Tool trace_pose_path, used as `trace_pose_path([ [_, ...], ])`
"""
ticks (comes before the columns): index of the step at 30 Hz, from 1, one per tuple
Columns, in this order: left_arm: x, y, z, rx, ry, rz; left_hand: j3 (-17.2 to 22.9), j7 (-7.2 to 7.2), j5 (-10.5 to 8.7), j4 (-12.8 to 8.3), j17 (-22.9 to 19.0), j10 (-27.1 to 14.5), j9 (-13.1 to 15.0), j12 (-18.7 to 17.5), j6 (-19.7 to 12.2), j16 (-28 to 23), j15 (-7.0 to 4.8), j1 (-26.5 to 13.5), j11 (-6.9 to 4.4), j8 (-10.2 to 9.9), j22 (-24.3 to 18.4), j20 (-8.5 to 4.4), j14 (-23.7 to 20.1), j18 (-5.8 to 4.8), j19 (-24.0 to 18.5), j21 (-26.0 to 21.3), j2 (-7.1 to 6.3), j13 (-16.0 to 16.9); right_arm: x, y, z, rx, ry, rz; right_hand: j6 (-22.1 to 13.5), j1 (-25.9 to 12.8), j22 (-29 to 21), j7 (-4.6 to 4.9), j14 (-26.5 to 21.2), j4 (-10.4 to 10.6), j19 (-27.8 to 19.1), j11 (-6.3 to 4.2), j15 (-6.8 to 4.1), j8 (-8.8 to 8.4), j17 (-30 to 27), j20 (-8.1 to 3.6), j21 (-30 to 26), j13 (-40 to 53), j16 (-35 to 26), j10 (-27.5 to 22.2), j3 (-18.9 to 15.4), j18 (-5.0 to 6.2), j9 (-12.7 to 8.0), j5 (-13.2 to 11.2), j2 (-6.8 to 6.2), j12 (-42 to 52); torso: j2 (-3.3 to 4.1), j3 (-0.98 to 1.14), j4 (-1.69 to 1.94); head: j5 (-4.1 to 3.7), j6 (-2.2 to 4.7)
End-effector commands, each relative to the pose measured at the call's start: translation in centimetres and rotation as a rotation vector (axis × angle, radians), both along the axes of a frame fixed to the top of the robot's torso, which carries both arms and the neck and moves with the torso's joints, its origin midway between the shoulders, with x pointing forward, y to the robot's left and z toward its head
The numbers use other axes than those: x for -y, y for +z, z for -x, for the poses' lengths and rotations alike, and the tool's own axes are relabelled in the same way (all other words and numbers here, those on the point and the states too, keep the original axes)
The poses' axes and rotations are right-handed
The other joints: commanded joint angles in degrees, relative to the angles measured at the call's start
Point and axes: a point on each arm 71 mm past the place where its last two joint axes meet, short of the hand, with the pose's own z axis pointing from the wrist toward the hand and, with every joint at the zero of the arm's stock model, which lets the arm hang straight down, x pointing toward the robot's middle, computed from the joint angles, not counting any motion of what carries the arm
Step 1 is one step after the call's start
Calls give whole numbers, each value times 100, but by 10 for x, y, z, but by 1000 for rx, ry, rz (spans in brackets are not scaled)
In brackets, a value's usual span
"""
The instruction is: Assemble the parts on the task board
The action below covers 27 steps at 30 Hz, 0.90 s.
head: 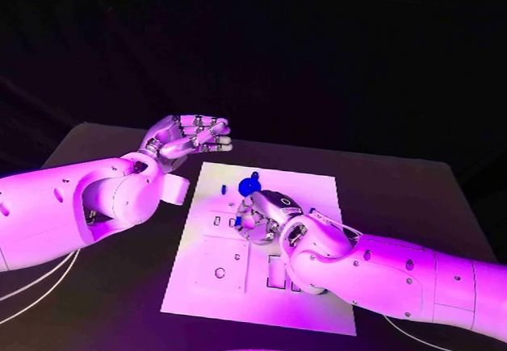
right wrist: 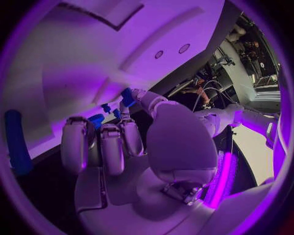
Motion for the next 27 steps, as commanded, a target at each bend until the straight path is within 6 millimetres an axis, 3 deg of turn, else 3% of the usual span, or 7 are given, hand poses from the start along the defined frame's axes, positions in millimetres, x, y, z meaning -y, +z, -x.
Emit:
trace_pose_path([
  [1,2,1,0,5,-19,9,21,38,17,0,6,7,2,-33,3,-27,9,-61,37,-32,-9,19,-48,83,-21,-33,-9,-4,0,-4,2,-9,12,21,47,-60,389,-59,527,22,-16,-50,-44,23,1132,-44,-7,225,-10,-8,3,-19,-2,33,-9,-6,3,4,-2,3,-8],
  [27,2,0,0,1,-23,9,45,35,17,-7,15,7,4,-35,3,-33,8,-77,35,-36,-13,20,-49,84,-22,-35,-19,-4,-1,-7,2,-27,26,31,-356,-87,253,109,503,45,-114,87,65,-198,1032,33,-188,-39,-46,-236,74,17,-116,37,-221,-257,-5,-4,2,-1,-8],
])
